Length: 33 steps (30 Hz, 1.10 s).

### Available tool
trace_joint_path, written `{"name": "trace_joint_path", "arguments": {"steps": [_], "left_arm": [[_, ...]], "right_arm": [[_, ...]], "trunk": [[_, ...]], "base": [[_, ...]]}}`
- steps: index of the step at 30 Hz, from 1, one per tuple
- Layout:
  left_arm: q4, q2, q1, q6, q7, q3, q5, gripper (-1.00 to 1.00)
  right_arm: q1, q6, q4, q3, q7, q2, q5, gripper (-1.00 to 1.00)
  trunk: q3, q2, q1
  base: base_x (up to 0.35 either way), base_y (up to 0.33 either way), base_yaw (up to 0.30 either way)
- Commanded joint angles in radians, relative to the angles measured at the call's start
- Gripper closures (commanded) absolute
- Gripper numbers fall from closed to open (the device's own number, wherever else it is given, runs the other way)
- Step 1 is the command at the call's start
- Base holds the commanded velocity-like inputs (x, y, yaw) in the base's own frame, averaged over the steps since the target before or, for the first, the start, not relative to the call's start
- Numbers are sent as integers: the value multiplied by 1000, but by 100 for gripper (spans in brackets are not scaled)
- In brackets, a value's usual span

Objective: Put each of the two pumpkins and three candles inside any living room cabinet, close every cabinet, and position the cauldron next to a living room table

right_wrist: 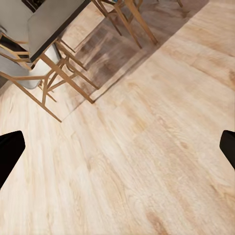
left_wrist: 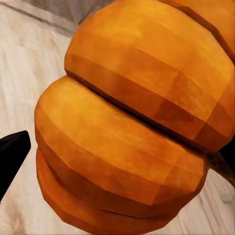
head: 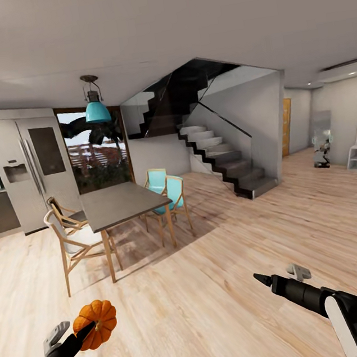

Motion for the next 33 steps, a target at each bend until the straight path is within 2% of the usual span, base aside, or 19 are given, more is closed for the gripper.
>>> {"name": "trace_joint_path", "arguments": {"steps": [1,6,12,15,33], "left_arm": [[0,0,-1,7,-1,2,14,100],[0,0,-1,3,-2,2,15,100],[0,0,-1,1,-2,2,16,100],[0,0,-1,-2,-3,2,15,100],[1,0,-1,-22,-2,1,10,100]], "right_arm": [[-1,7,0,-2,4,1,-1,-100],[-1,6,24,-2,7,-2,-1,-100],[-2,-85,65,-2,13,-7,-1,-100],[-2,-100,69,-3,15,-9,-1,-100],[-2,-113,108,-24,48,-13,-2,-100]], "trunk": [[-1,-1,1],[-1,-1,1],[-1,-1,1],[-1,-1,1],[-1,-1,1]], "base": [[328,72,0],[320,100,-3],[266,182,-176],[220,226,-273],[144,263,-290]]}}
